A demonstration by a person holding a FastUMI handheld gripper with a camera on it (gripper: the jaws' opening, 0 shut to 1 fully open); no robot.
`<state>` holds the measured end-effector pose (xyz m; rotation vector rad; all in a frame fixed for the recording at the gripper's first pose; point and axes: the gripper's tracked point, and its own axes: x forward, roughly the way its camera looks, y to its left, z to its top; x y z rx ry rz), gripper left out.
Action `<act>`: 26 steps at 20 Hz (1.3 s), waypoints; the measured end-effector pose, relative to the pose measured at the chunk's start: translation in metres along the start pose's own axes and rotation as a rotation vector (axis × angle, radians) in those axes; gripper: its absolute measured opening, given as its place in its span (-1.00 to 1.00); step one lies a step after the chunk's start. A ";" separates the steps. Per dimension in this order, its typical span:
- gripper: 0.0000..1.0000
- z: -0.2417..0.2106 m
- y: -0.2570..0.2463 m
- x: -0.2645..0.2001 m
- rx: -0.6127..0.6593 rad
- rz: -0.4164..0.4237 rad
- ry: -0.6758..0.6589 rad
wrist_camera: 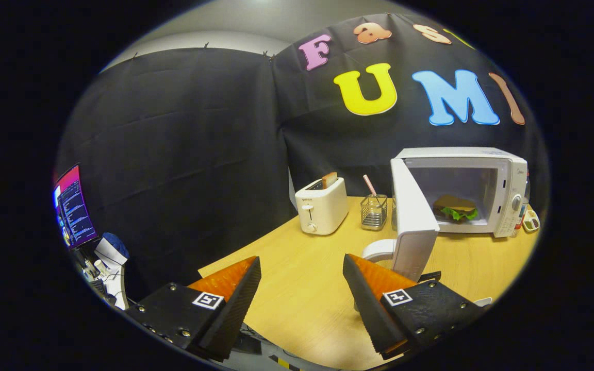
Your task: Open the microwave, put the food inside, and close the microwave door.
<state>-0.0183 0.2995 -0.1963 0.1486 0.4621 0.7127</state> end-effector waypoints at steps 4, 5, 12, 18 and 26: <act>0.63 -0.008 -0.009 0.008 -0.010 -0.014 0.021; 0.50 -0.009 -0.015 0.008 -0.011 -0.024 0.023; -0.99 -0.017 -0.045 0.013 -0.023 -0.089 0.052; -0.98 -0.007 -0.080 0.004 -0.012 -0.132 0.033; -0.98 0.003 -0.151 -0.012 0.033 -0.246 0.028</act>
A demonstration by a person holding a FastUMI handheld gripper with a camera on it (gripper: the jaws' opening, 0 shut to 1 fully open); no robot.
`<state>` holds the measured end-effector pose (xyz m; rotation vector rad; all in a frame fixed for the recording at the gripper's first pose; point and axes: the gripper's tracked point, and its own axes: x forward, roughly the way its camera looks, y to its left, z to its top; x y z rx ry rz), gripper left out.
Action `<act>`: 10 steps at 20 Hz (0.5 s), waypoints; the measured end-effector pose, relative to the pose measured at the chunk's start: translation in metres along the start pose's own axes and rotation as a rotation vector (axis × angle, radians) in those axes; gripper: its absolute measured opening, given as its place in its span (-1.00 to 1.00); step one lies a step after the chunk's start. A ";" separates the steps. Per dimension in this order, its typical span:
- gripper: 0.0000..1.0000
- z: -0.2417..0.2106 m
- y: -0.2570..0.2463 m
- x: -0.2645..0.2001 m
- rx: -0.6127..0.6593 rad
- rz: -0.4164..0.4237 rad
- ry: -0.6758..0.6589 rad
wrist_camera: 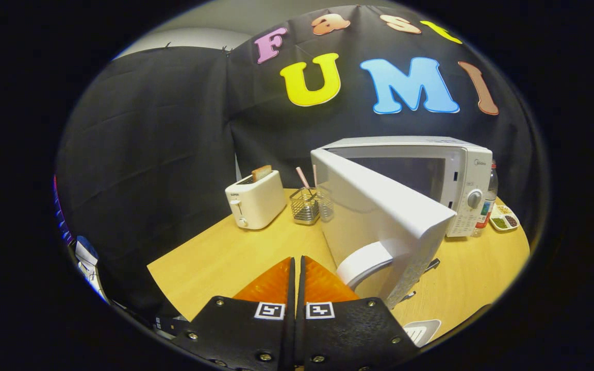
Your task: Open the microwave, put the food inside, and close the microwave door.
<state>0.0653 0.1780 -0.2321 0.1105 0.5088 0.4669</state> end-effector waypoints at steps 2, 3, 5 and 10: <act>-0.98 0.001 -0.016 0.001 -0.001 -0.023 0.003; -0.98 0.002 -0.024 0.001 -0.002 -0.033 0.003; -0.98 0.004 -0.039 0.004 -0.004 -0.052 0.005; -0.98 0.013 -0.074 0.015 -0.010 -0.101 0.000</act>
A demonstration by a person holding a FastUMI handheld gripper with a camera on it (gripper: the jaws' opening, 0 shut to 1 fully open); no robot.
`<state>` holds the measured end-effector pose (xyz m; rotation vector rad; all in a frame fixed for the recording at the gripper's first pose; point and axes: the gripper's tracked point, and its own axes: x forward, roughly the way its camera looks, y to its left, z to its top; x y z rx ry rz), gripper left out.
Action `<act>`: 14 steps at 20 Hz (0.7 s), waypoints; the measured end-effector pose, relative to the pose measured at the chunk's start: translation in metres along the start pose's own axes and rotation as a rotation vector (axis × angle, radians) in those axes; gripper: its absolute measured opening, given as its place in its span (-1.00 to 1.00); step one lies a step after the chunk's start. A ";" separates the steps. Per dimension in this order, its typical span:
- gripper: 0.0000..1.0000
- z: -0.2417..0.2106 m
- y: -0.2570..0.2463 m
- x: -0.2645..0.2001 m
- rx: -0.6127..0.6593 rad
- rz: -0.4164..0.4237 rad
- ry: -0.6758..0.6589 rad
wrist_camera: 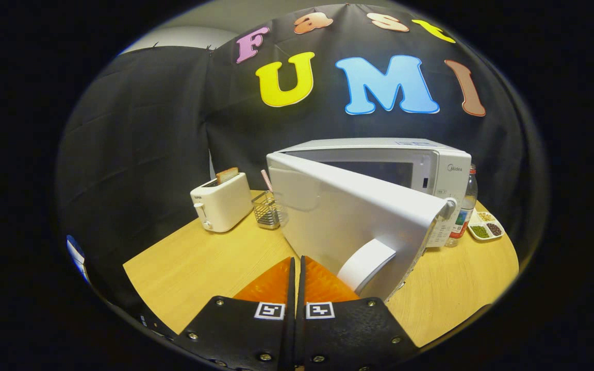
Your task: Open the microwave, put the food inside, and close the microwave door.
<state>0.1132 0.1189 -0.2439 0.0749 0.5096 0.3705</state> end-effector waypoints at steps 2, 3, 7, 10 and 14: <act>-0.98 0.007 -0.013 0.009 0.001 -0.020 -0.007; -0.98 0.011 -0.019 0.014 0.000 -0.031 -0.013; -0.98 0.022 -0.044 0.036 0.008 -0.076 -0.026; -0.98 0.028 -0.061 0.049 0.030 -0.112 -0.029; -0.98 0.035 -0.083 0.067 0.032 -0.160 -0.036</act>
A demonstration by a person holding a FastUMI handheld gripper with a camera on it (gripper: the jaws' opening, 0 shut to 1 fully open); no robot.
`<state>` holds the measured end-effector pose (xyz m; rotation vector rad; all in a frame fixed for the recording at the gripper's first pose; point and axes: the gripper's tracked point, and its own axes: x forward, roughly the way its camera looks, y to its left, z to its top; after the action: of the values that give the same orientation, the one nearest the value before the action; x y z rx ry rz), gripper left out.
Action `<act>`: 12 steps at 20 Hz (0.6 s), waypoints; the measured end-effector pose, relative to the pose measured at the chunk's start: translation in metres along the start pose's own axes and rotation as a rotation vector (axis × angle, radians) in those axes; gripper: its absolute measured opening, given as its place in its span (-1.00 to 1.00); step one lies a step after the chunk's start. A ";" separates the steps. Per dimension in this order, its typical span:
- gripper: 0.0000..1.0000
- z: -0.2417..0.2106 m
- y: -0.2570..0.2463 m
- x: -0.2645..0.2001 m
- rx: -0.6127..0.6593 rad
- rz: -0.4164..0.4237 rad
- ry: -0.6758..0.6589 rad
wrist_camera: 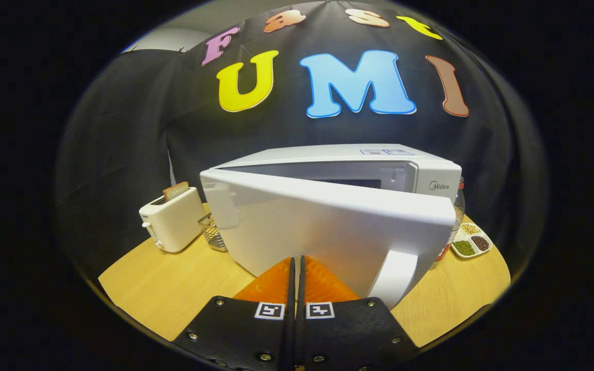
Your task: Open the microwave, put the food inside, and close the microwave door.
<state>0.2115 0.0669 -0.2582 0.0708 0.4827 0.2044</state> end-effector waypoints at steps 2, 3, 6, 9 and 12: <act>-0.98 0.004 -0.009 0.010 0.014 -0.022 -0.003; -0.98 0.006 -0.012 0.015 0.020 -0.032 -0.003; -0.98 0.013 -0.024 0.029 0.033 -0.060 -0.004; -0.98 0.023 -0.035 0.042 0.053 -0.091 -0.018; -0.98 0.031 -0.045 0.052 0.068 -0.122 -0.031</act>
<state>0.2793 0.0333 -0.2599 0.1105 0.4618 0.0675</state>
